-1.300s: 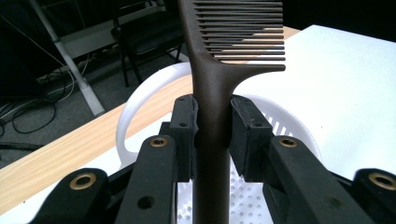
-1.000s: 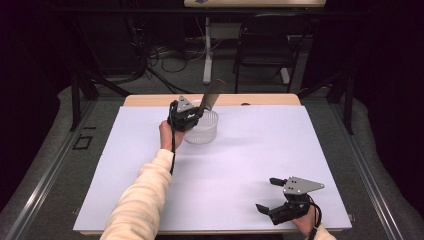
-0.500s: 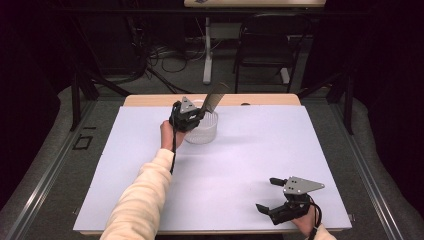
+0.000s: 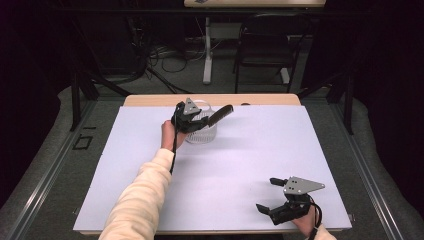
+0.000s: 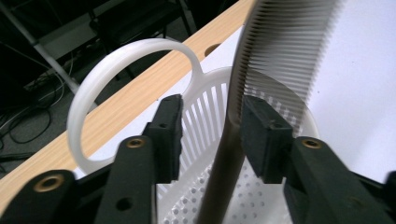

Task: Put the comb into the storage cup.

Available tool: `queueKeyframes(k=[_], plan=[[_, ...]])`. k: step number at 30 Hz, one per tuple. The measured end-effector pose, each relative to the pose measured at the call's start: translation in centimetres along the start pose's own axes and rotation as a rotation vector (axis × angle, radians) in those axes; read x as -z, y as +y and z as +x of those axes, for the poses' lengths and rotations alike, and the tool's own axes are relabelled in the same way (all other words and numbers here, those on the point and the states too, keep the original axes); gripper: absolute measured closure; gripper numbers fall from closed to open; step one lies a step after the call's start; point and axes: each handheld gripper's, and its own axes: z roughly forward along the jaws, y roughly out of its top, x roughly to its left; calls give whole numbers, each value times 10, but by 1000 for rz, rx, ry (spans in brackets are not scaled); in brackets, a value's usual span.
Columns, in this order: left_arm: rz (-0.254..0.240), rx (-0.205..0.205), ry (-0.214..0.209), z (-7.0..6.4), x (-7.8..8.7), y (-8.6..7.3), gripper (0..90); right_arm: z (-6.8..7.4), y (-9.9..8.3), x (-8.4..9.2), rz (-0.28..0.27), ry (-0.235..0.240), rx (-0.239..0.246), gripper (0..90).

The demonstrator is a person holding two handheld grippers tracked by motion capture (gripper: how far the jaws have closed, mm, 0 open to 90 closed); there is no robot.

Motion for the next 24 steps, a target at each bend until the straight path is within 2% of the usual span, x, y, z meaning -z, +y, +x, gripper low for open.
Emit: queueKeyframes(k=[5,10,19,24], plan=[[1,0,-1,1,4,1,445,0,0,0,0,1,-1,4],[-9,12,-7,3,11,3,375,0,0,0,0,-1,-1,3],[10,13,3,3,22,9,199,0,-1,1,3,-2,-4,4],[25,14,10,3,29,12,144,0,-1,2,5,-8,-3,3]])
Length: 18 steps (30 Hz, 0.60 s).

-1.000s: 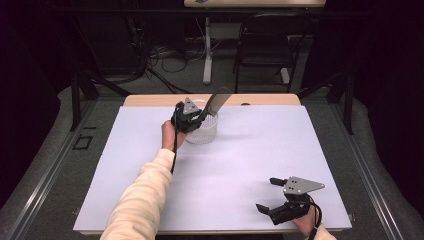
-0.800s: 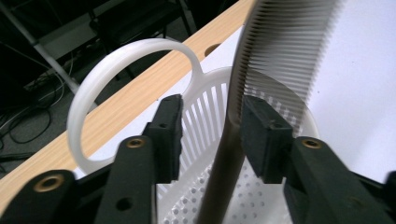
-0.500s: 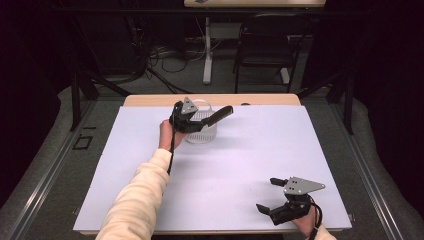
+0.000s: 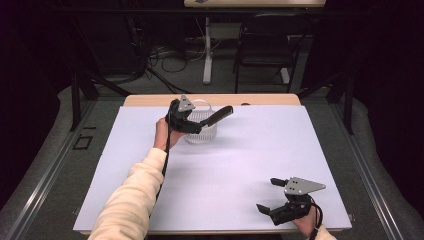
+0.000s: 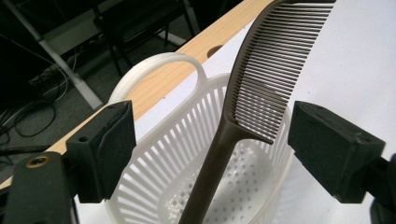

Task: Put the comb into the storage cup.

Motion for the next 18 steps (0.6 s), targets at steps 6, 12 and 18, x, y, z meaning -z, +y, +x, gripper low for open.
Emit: queueKeyframes(k=[6,12,18], plan=[[28,7,-1,1,4,2,60,0,-1,0,2,-3,-5,3],[46,16,-15,0,7,3,3,0,-1,0,2,-2,-9,3],[51,10,-22,0,11,5,1,0,-1,0,2,-5,-6,3]])
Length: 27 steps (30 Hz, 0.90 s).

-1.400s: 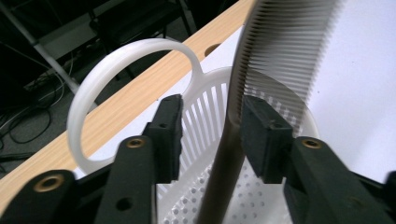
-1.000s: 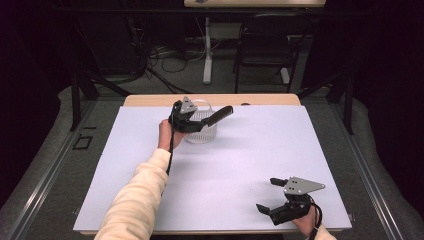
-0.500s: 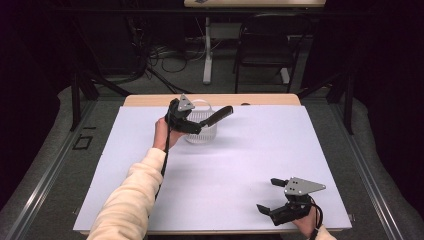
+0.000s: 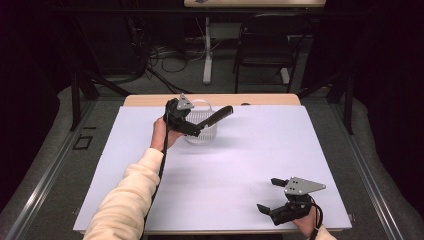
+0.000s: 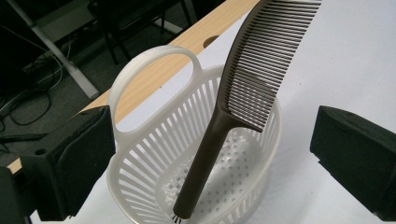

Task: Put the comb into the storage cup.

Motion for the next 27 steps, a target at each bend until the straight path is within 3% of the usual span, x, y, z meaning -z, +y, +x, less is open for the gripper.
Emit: queueKeyframes(k=[27], plan=[[44,46,-14,4,15,-2,0,0,0,0,3,-2,-2,3]])
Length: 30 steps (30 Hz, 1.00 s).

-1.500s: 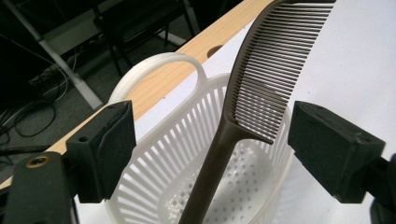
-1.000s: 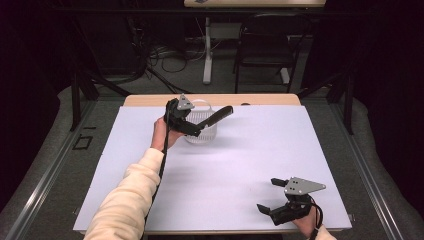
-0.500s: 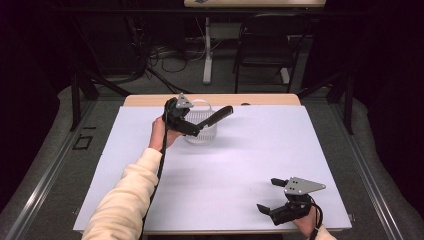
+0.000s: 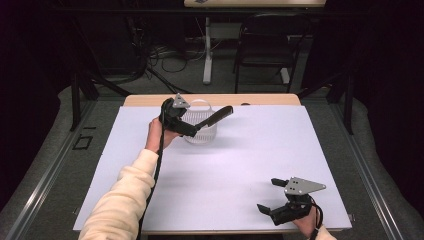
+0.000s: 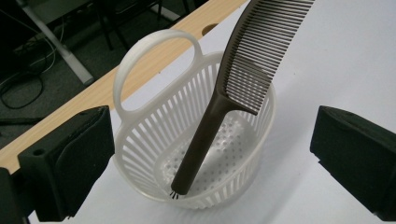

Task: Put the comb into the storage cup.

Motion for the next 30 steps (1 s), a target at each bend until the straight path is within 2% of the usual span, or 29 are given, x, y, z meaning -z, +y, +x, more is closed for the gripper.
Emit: queueKeyframes(k=[5,9,30], plan=[[7,4,4,1,5,-3,0,0,0,0,0,1,-1,3],[-7,13,6,1,11,-6,0,0,0,0,0,-1,-3,3],[2,9,16,-5,35,-21,0,-1,-2,2,3,-17,-8,2]])
